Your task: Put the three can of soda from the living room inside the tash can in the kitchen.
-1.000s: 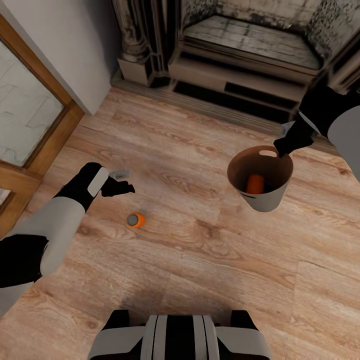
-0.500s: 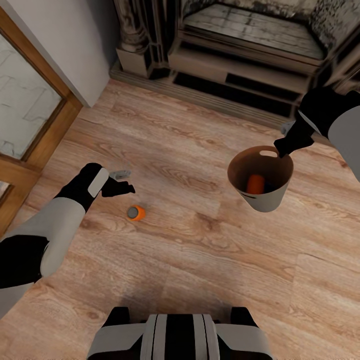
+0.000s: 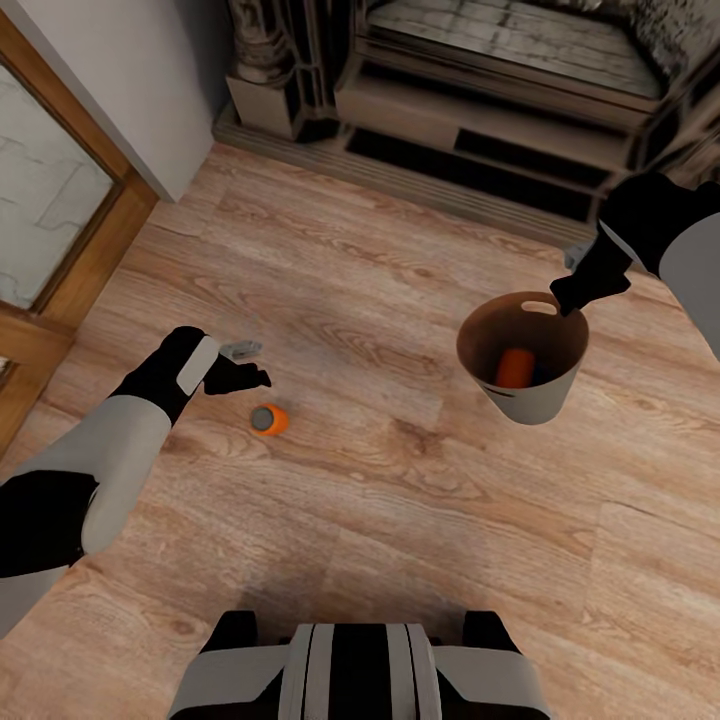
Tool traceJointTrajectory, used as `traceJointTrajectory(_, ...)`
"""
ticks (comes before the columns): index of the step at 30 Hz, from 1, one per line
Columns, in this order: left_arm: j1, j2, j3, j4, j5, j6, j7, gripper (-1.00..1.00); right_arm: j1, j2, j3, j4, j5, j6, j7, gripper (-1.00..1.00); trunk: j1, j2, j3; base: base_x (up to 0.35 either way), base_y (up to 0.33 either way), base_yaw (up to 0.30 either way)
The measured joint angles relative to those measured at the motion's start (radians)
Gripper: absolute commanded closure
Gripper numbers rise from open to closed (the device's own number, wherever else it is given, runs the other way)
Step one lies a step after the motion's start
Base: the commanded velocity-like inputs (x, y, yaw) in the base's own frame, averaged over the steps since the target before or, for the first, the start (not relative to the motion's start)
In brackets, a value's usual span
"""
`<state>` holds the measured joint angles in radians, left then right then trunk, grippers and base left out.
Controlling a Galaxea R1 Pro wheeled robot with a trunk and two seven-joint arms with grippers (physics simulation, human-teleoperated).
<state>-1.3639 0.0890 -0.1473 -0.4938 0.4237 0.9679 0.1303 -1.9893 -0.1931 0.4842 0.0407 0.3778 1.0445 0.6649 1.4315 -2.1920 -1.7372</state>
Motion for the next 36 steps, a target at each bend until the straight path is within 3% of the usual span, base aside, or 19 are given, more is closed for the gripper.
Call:
traceJointTrajectory(12,0.002,0.000,-0.019,0.000,0.001,-0.020,-0.003,-1.00,0.000,-0.002,0.052,0.001,0.004,-0.001,-0.001,1.00,0.000,0.000,-0.005,-0.117,0.000,0.000)
traceJointTrajectory(25,0.002,-0.001,-0.024,0.001,0.001,-0.027,-0.002,-1.00,0.000,-0.003,0.044,0.000,-0.007,0.002,0.000,1.00,0.000,0.000,-0.005,-0.009,-0.061,0.000)
traceJointTrajectory(31,0.002,-0.002,-0.025,0.001,0.001,-0.029,0.000,-1.00,0.000,0.002,0.065,0.001,0.008,-0.002,-0.002,1.00,0.000,0.000,-0.005,0.000,-0.056,0.000)
traceJointTrajectory(36,0.002,-0.003,-0.025,0.001,0.001,-0.029,0.000,-1.00,0.001,0.006,0.045,0.000,-0.008,0.002,0.000,1.00,0.011,-0.021,-0.015,0.000,-0.006,0.000)
